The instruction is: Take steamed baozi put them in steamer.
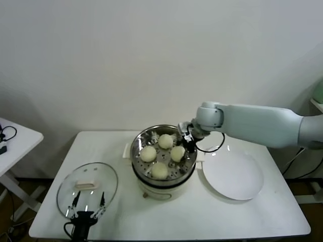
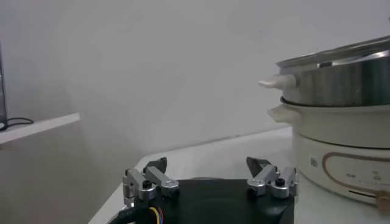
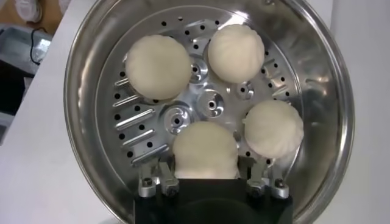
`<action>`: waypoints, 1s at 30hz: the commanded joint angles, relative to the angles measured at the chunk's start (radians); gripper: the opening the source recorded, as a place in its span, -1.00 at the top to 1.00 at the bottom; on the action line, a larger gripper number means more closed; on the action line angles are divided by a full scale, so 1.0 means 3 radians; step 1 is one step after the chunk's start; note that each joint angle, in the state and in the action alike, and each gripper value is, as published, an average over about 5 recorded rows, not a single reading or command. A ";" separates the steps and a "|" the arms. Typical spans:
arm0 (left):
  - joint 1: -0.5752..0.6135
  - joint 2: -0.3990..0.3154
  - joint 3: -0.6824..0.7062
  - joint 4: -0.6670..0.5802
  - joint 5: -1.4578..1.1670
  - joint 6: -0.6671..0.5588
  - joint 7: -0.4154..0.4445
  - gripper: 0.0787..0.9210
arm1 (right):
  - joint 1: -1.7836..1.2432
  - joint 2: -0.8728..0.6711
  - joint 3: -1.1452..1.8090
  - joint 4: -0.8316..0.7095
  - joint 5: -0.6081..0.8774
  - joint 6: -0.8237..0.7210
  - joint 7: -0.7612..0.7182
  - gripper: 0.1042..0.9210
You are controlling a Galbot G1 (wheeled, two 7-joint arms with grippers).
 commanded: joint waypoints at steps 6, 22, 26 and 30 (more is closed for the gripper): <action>0.0025 -0.0163 0.0010 -0.0047 0.0001 0.0003 0.0004 -0.77 | 0.0098 -0.0053 0.0070 -0.0018 0.0090 0.0006 0.0002 -0.72; 0.0065 -0.0163 0.0026 -0.0137 -0.0008 0.0002 -0.0002 -0.77 | -0.0125 -0.1187 0.0842 0.0338 0.0987 0.0176 0.1283 -0.76; 0.0071 -0.0163 0.0041 -0.0134 -0.0007 -0.0003 -0.0003 -0.77 | -0.1041 -0.1454 0.1910 0.0426 0.0928 0.0239 0.1708 -0.76; 0.0068 -0.0163 0.0056 -0.0127 -0.0007 -0.0004 -0.0006 -0.77 | -0.1805 -0.1675 0.2671 0.0635 0.0947 0.0358 0.1996 -0.76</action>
